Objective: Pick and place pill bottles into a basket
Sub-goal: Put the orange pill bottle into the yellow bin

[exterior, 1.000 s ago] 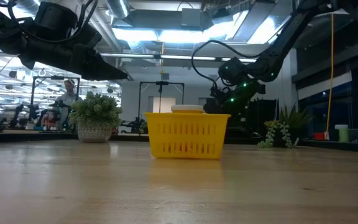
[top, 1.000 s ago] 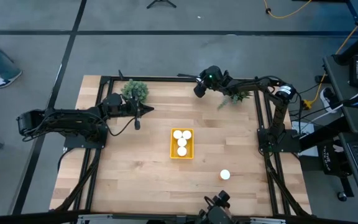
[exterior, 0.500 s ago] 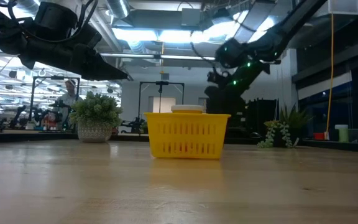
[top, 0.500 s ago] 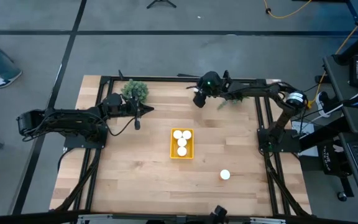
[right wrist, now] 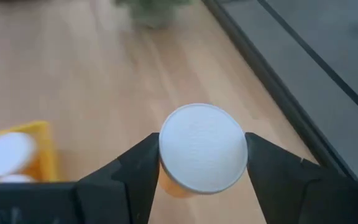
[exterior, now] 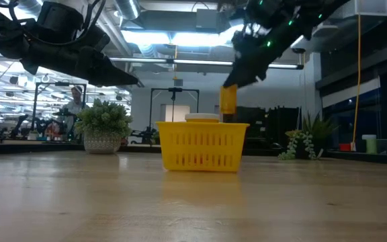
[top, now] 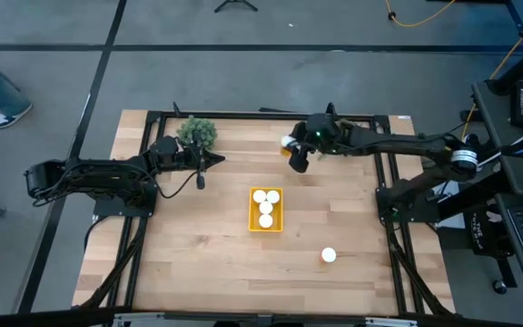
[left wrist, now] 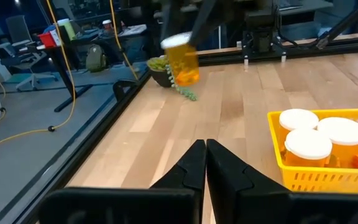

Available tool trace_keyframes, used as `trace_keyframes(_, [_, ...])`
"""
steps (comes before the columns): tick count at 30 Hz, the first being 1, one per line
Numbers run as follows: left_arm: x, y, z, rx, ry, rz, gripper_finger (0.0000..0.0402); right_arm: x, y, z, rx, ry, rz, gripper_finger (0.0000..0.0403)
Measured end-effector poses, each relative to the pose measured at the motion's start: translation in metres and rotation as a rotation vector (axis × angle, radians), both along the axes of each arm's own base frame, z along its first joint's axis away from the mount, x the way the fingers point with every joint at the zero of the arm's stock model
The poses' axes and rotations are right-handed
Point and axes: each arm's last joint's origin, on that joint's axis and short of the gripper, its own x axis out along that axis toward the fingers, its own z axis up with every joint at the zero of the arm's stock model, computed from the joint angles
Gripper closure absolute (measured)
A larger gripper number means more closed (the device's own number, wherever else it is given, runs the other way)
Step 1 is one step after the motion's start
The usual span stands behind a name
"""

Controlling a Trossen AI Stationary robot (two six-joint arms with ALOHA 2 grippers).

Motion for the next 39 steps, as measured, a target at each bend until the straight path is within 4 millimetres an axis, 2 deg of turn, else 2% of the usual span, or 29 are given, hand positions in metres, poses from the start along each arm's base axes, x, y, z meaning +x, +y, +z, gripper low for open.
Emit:
trace_keyframes(6, [0.000, 0.000, 0.000, 0.001, -0.004, -0.001, 0.0397, -0.003, 0.037, 0.014, 0.006, -0.013, 0.111, 0.0184])
trace_keyframes(12, [0.000, 0.000, 0.000, 0.001, -0.004, -0.001, 0.0399, 0.002, 0.068, 0.014, 0.029, -0.009, 0.202, 0.0184])
trace_keyframes(21, [0.000, 0.000, 0.000, -0.025, -0.010, 0.004, 0.0394, 0.002, 0.102, 0.011, 0.070, 0.020, 0.287, 0.0184])
trace_keyframes(31, [0.000, 0.000, 0.000, -0.124, -0.026, 0.022, 0.0395, -0.004, 0.130, -0.028, 0.071, -0.066, 0.361, 0.0184])
trace_keyframes(39, [0.000, 0.000, -0.003, -0.162, -0.013, 0.029, 0.0394, -0.008, 0.148, -0.033, 0.075, -0.091, 0.426, 0.0184])
